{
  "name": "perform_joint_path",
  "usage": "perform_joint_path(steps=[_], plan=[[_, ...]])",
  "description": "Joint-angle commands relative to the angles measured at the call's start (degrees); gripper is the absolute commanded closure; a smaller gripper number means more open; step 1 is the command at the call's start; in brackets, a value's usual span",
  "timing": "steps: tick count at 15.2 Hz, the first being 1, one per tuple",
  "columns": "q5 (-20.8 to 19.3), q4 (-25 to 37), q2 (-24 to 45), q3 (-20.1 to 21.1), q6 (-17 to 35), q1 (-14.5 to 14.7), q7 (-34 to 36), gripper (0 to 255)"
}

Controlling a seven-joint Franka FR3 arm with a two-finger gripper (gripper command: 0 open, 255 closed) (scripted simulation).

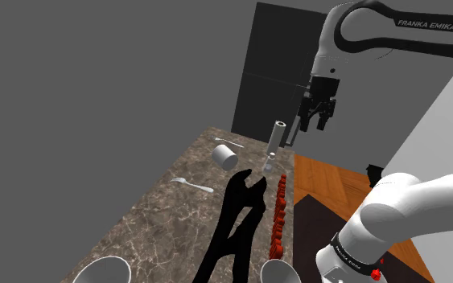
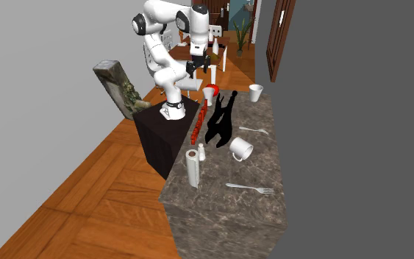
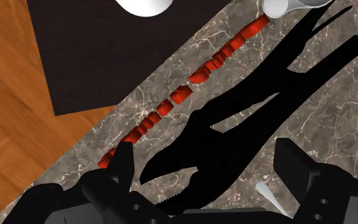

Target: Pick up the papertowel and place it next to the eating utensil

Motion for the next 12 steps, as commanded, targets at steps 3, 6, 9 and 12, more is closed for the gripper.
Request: perform_joint_path(steps=[3, 6, 9, 12], plan=[[-1.28, 0.43, 2.86, -1.57, 2.61, -0.59, -1.81, 0], [-2.86, 1.61, 7.51, -3.89, 6.41, -1.38, -4.43, 0], [-3.98, 3.42, 12.54, -6.15, 9.99, -2.07, -7.01, 0], [-4.6, 5.86, 17.87, -8.33, 13.26, -2.66, -9.58, 0]])
